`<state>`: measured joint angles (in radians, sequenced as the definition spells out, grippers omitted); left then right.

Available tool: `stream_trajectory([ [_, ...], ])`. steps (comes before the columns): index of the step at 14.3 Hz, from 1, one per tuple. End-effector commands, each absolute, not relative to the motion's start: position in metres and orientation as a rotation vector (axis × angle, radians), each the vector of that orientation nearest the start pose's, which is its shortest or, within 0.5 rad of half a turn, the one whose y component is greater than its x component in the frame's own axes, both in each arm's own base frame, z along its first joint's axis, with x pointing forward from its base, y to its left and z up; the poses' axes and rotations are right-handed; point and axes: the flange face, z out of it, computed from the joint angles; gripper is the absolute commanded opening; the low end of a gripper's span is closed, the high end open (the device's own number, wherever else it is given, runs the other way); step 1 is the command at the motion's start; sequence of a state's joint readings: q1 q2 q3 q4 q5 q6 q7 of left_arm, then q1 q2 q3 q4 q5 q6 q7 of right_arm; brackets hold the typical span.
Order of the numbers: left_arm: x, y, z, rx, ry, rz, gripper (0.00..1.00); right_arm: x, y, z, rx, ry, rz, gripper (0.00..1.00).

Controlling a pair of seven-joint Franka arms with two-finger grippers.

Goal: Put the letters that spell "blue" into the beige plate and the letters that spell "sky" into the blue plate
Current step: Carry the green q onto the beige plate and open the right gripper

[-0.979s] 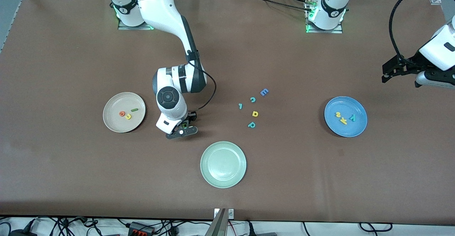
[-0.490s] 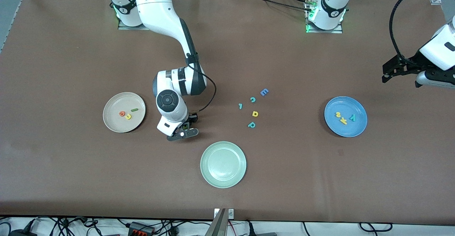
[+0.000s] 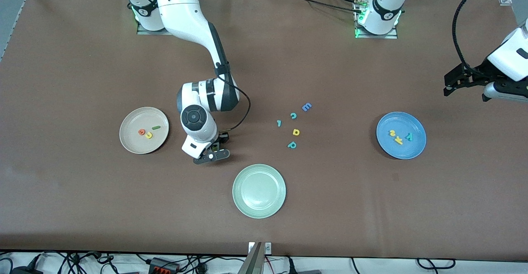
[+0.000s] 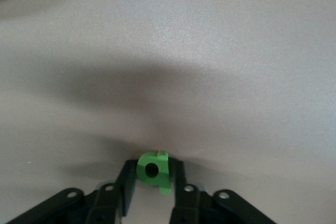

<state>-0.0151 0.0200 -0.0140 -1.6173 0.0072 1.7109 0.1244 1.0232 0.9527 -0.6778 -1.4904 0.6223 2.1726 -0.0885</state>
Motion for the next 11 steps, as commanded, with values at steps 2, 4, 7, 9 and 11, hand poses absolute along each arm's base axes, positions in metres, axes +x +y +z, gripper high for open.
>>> stream_trajectory([
  [2,0.575,-0.018,0.610,-3.129,0.266,-0.116,1.00,0.625,0.338,0.179,-3.158,-0.439,0.030,0.29],
  [4,0.575,-0.018,0.610,-3.129,0.266,-0.116,1.00,0.624,0.340,0.181,-3.155,-0.436,0.037,0.29],
  [7,0.575,-0.018,0.610,-3.129,0.266,-0.116,1.00,0.626,0.339,0.194,-3.147,-0.447,0.026,0.29],
  [9,0.575,-0.017,0.610,-3.129,0.264,-0.116,1.00,0.628,0.330,0.207,-3.150,-0.425,0.073,0.17],
  [11,0.575,-0.018,0.610,-3.129,0.266,-0.116,1.00,0.631,0.308,0.227,-3.182,-0.364,0.143,0.11],
])
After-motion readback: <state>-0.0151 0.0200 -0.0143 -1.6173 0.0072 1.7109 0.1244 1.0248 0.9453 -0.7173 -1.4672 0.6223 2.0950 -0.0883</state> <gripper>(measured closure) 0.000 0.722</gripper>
